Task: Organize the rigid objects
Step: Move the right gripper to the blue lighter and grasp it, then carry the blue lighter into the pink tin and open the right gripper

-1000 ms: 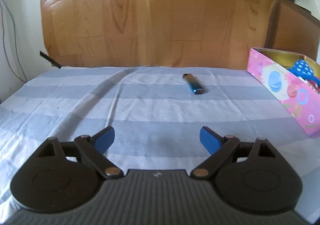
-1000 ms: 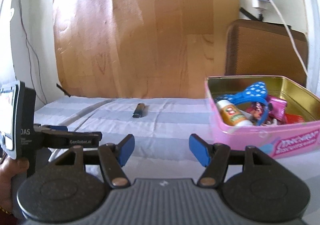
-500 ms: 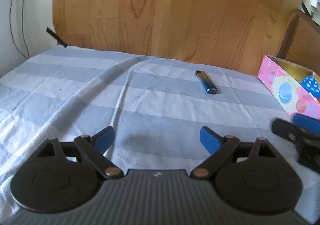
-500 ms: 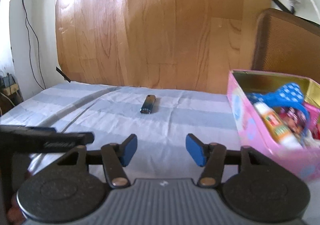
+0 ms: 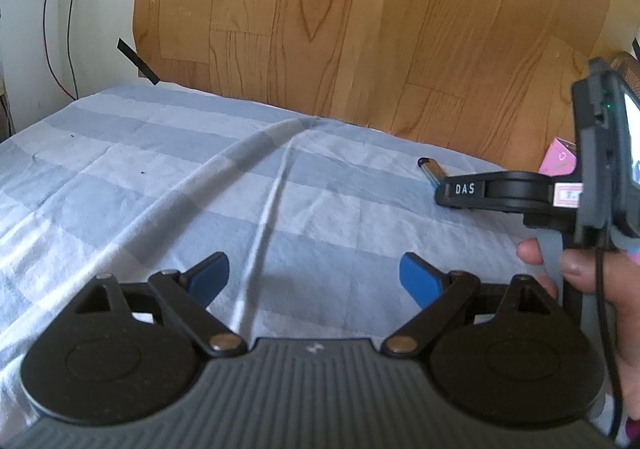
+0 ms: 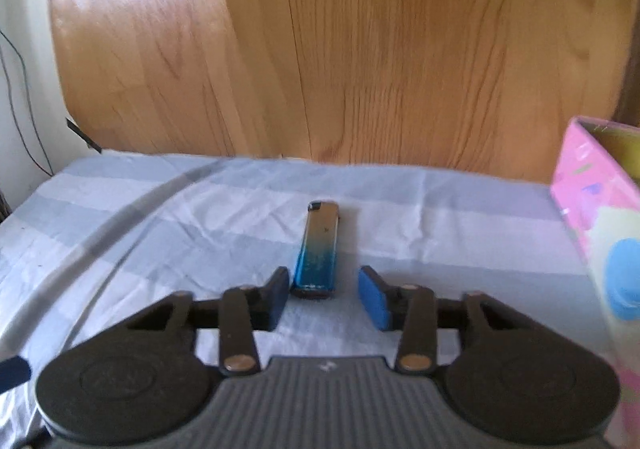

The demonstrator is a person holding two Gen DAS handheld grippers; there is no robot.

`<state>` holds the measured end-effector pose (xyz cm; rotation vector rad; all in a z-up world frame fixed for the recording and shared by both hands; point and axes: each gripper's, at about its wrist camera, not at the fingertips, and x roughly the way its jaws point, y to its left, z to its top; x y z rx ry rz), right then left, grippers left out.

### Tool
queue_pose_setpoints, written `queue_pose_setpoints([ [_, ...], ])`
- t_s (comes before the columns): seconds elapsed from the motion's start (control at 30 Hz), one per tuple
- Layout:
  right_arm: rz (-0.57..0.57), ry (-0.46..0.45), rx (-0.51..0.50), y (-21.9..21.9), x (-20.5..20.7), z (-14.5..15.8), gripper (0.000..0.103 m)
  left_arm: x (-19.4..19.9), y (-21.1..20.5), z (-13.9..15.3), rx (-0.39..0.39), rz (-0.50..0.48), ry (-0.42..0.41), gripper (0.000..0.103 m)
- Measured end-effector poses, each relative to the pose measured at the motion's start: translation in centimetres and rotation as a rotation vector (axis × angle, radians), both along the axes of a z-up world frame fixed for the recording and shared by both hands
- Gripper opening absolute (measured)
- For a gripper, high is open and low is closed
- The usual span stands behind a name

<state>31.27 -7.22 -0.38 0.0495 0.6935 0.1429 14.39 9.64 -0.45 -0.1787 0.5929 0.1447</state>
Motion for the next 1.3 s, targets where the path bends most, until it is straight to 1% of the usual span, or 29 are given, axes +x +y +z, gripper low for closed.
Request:
queue_pose_setpoints([
  [0.07,0.022,-0.003,-0.04,0.4,-0.2,0.0,0.025,0.1,0.1,0.0,-0.007,-0.005,0.002,0.094],
  [0.13,0.048,0.005,-0.042,0.2,-1.4,0.2,0.025,0.1,0.3,0.1,-0.023,-0.021,-0.003,0.094],
  [0.2,0.09,0.012,-0.036,-0.4,-3.5,0.5,0.025,-0.2,0.4,0.2,-0.05,-0.052,-0.017,0.093],
  [0.27,0.119,0.031,0.012,-1.8,-6.4,0.8,0.025,-0.5,0.5,0.4,-0.098,-0.107,-0.03,0.093],
  [0.33,0.124,0.06,0.111,-4.0,-9.8,1.0,0.025,-0.7,0.3,0.2,-0.168,-0.188,-0.025,0.091],
  [0.37,0.116,0.069,0.142,-5.2,-11.8,1.0,0.025,-0.8,0.1,0.1,-0.186,-0.221,-0.017,0.089],
  [0.43,0.09,0.055,0.159,-7.2,-15.6,1.1,0.025,-1.0,-0.9,-0.1,-0.168,-0.269,-0.003,0.089],
  [0.5,0.053,0.032,0.145,-9.2,-19.5,1.1,0.025,-1.6,-2.3,-0.2,-0.135,-0.311,0.006,0.089],
  [0.57,0.008,0.008,0.11,-11.0,-23.0,1.1,0.025,-2.0,-3.7,-0.3,-0.161,-0.376,0.041,0.089],
  [0.6,-0.013,-0.015,0.096,-11.8,-24.8,1.1,0.025,-2.5,-4.8,-0.3,-0.162,-0.409,0.05,0.089],
  [0.67,-0.068,-0.024,0.076,-13.3,-27.7,1.1,0.025,-3.5,-7.3,0.0,-0.153,-0.49,0.071,0.088],
  [0.73,-0.109,-0.032,0.127,-14.8,-29.6,0.8,0.025,-4.2,-9.9,0.0,-0.197,-0.585,0.115,0.084],
  [0.77,-0.124,-0.03,0.176,-15.6,-30.1,0.7,0.025,-4.4,-11.3,-0.1,-0.221,-0.625,0.148,0.081],
  [0.8,-0.134,-0.029,0.232,-16.3,-30.5,0.6,0.025,-4.6,-12.7,-0.1,-0.228,-0.65,0.172,0.081],
  [0.87,-0.147,-0.025,0.33,-17.5,-30.5,0.2,0.025,-5.1,-15.1,0.1,-0.208,-0.687,0.197,0.079],
  [0.93,-0.154,-0.019,0.415,-18.5,-30.5,-0.1,0.025,-5.3,-16.9,0.3,-0.224,-0.717,0.229,0.078],
  [1.0,-0.152,-0.014,0.492,-19.5,-30.6,-0.6,0.025,-5.1,-18.0,0.3,-0.254,-0.726,0.264,0.075],
  [1.03,-0.151,-0.01,0.534,-20.1,-30.9,-1.0,0.025,-4.9,-18.5,0.3,-0.253,-0.716,0.268,0.072],
  [1.07,-0.15,-0.006,0.57,-20.5,-30.9,-1.3,0.025,-4.7,-19.2,0.3,-0.247,-0.713,0.277,0.059],
  [1.1,-0.149,-0.003,0.602,-20.9,-31.1,-1.5,0.025,-4.5,-19.4,0.2,-0.243,-0.71,0.285,0.054],
  [1.13,-0.147,-0.001,0.625,-21.3,-31.2,-1.7,0.025,-4.4,-19.6,0.3,-0.236,-0.705,0.287,0.046],
  [1.17,-0.144,-0.003,0.638,-21.4,-31.2,-1.8,0.025,-4.3,-20.1,0.2,-0.232,-0.712,0.297,0.028],
  [1.2,-0.138,-0.007,0.64,-21.6,-31.4,-1.8,0.025,-4.2,-20.6,0.0,-0.237,-0.722,0.318,0.027],
  [1.3,-0.132,-0.03,0.627,-21.9,-32.0,-1.8,0.025,-4.7,-21.3,0.8,-0.211,-0.743,0.294,0.026],
])
